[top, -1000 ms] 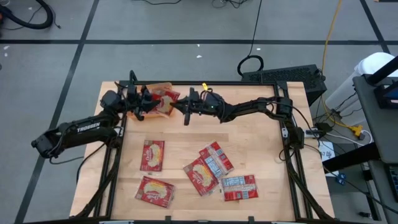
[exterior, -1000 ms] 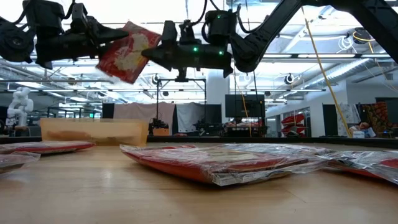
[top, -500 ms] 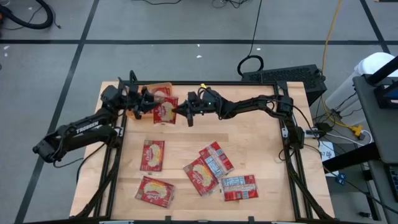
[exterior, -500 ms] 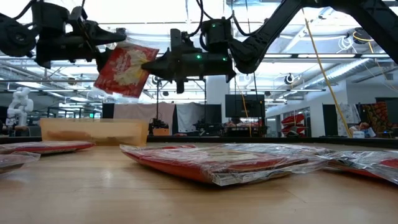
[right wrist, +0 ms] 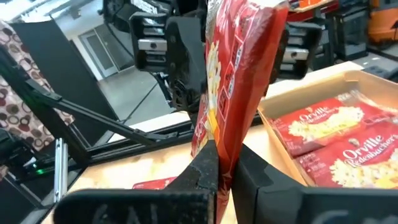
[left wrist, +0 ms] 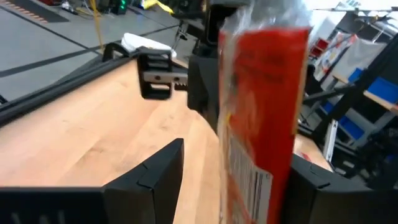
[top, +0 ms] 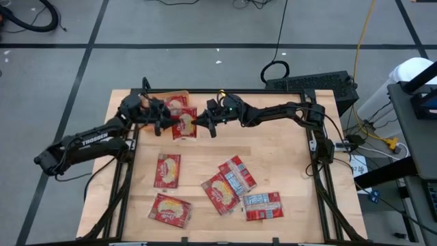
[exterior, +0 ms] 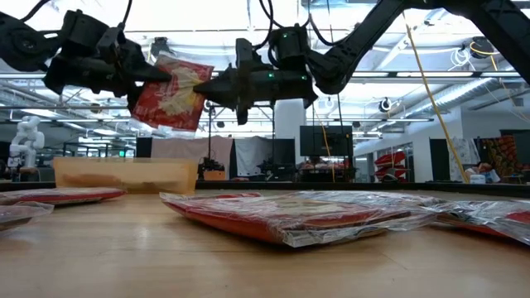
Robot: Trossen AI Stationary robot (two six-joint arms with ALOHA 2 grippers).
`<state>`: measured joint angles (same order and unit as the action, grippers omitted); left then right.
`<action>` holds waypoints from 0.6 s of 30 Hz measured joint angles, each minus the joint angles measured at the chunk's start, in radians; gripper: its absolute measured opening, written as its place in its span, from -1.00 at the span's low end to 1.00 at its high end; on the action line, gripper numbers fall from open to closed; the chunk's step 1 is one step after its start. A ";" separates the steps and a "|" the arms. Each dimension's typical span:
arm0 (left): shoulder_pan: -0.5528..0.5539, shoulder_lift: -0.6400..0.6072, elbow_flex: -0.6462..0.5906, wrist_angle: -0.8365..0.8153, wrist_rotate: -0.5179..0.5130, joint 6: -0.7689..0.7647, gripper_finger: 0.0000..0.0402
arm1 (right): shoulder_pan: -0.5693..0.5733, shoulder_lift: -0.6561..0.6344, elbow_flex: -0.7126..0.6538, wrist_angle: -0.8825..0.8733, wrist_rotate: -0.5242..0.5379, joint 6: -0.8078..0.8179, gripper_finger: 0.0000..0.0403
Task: Sort popcorn bags into baskets
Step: Put the red popcorn bag into the orange bin
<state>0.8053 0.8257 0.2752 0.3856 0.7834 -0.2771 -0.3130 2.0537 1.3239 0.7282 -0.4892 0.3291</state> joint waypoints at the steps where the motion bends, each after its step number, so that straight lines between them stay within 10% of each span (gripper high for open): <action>1: -0.014 0.000 0.000 -0.003 -0.002 0.006 -0.01 | 0.000 -0.001 0.000 -0.007 -0.001 -0.004 -0.96; 12: -0.043 -0.002 0.000 -0.002 -0.079 0.062 -0.89 | 0.001 0.000 0.000 0.001 0.094 -0.025 -0.92; 18: 0.057 -0.008 0.000 0.006 -0.071 0.046 -0.86 | -0.010 -0.051 0.001 -0.102 0.131 -0.022 -0.61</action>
<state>0.8626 0.8179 0.2752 0.3914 0.7120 -0.2314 -0.3234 2.0031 1.3247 0.6260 -0.3581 0.3070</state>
